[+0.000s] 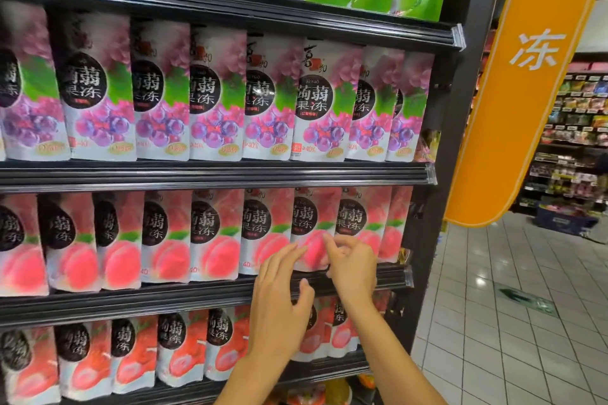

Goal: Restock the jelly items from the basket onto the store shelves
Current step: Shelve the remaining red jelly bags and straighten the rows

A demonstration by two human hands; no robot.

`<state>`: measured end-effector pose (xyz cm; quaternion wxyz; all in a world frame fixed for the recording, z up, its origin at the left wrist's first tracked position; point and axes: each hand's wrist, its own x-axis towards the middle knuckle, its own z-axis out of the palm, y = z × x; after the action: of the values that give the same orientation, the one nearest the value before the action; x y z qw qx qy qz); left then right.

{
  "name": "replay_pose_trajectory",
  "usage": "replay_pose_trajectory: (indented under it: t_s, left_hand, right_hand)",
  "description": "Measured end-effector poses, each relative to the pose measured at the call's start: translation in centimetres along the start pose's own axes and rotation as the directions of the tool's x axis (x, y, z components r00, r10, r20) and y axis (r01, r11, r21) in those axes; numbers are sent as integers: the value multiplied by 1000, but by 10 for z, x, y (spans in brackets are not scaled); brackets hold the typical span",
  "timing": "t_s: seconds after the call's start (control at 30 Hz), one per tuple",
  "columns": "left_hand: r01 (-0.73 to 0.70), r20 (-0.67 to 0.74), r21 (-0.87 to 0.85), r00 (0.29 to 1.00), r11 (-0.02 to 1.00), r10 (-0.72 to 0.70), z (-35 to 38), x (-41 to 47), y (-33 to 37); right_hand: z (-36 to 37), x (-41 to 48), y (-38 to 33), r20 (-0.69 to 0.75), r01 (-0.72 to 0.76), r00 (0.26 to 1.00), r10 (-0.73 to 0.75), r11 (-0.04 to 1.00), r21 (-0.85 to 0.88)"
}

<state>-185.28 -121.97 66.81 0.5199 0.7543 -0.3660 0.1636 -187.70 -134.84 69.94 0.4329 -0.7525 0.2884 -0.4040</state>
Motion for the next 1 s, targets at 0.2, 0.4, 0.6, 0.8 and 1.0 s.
replay_pose_trajectory:
  t_s: [0.2,0.4,0.6,0.8,1.0]
  left_hand:
    - [30,-44,46,999,999,-27,-5,-1,-5]
    - [4,-32,52,999,999,-2,-7,1,-6]
    - [22,-72,42,997,999,-19,-12,5,-13]
    - [42,-54,6,998,999,-41,-15,3,-18]
    - [44,-24,-17,999,999,-44,-24,3,-24]
  right_hand:
    - [-15,4,14,-128,-49,990,55,997,52]
    - [-22,4,22,-116,15,993,-8,998,61]
    - [-3,-20,13,-258,219,947,-189,971,94]
    - [45,-35,-2,57,213,974,-218,973,92]
    - [46,-29,-4,-30,160,987,-158,980,119]
